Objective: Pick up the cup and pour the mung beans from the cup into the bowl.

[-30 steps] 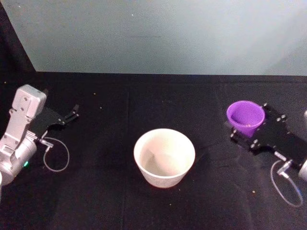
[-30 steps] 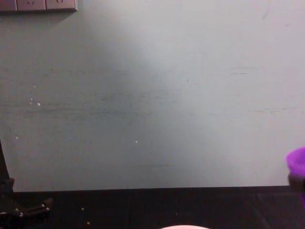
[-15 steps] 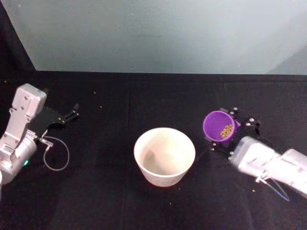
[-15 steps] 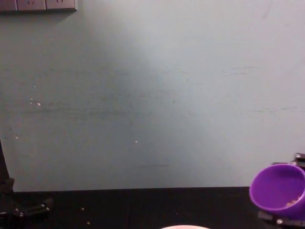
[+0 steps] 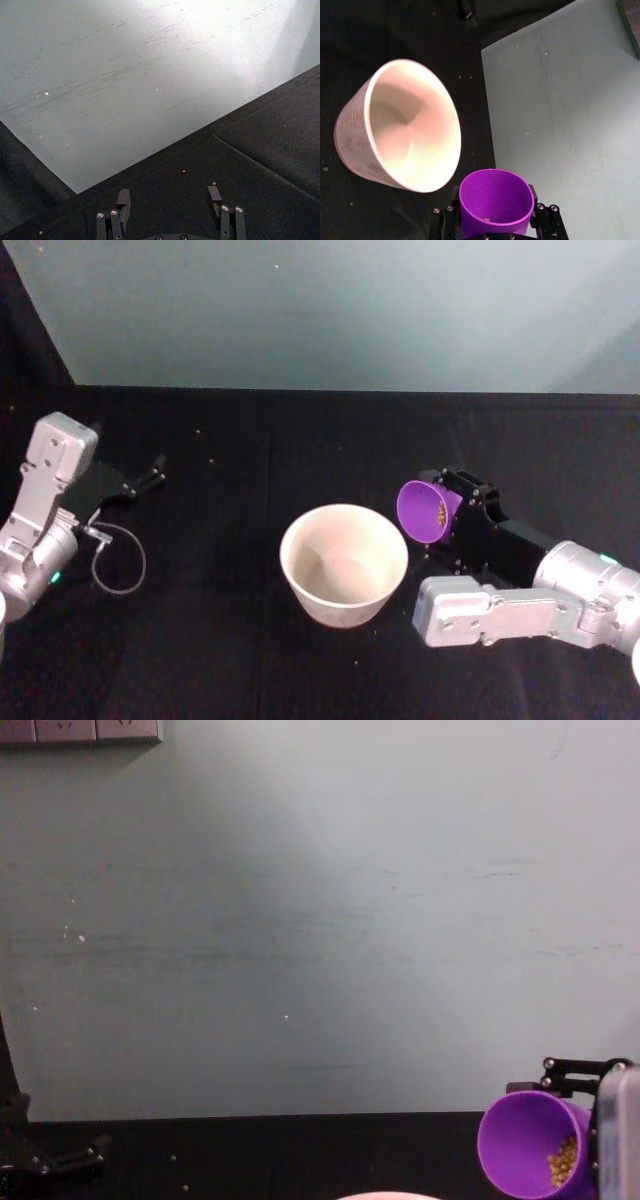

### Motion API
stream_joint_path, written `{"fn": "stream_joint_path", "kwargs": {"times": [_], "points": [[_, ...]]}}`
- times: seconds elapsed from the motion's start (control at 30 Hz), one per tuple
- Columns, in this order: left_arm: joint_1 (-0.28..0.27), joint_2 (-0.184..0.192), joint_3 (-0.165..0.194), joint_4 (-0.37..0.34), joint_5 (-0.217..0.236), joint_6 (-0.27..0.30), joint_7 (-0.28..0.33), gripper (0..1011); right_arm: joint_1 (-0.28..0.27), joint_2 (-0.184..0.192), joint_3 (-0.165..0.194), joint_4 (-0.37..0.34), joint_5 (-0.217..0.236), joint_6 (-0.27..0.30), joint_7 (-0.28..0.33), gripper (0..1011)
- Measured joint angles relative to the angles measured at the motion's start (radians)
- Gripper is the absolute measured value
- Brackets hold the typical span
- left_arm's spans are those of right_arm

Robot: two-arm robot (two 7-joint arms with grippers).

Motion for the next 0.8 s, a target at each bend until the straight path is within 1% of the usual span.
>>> {"fn": "stream_joint_path", "kwargs": {"times": [0.03,0.1,0.2,0.23,0.37,0.43,0.5,0.73,0.8], "points": [[0.0,0.0,0.0,0.0,0.0,0.0,0.0,1011,0.004,-0.001,-0.005,0.001,-0.018,0.002,0.001,742],[0.0,0.0,0.0,0.0,0.0,0.0,0.0,1011,0.018,-0.003,-0.024,0.007,-0.08,0.007,0.003,743],[0.0,0.0,0.0,0.0,0.0,0.0,0.0,1011,0.025,-0.005,-0.036,0.009,-0.125,0.011,0.002,742],[0.0,0.0,0.0,0.0,0.0,0.0,0.0,1011,0.029,-0.006,-0.043,0.011,-0.154,0.014,0.0,742],[0.0,0.0,0.0,0.0,0.0,0.0,0.0,1011,0.036,-0.009,-0.057,0.012,-0.207,0.018,-0.006,742],[0.0,0.0,0.0,0.0,0.0,0.0,0.0,1011,0.046,-0.01,-0.076,0.013,-0.262,0.023,-0.011,742],[0.0,0.0,0.0,0.0,0.0,0.0,0.0,1011,0.053,-0.012,-0.088,0.015,-0.296,0.026,-0.015,743],[0.0,0.0,0.0,0.0,0.0,0.0,0.0,1011,0.072,-0.019,-0.111,0.02,-0.356,0.03,-0.02,742],[0.0,0.0,0.0,0.0,0.0,0.0,0.0,1011,0.075,-0.02,-0.115,0.02,-0.364,0.031,-0.02,743]]}}
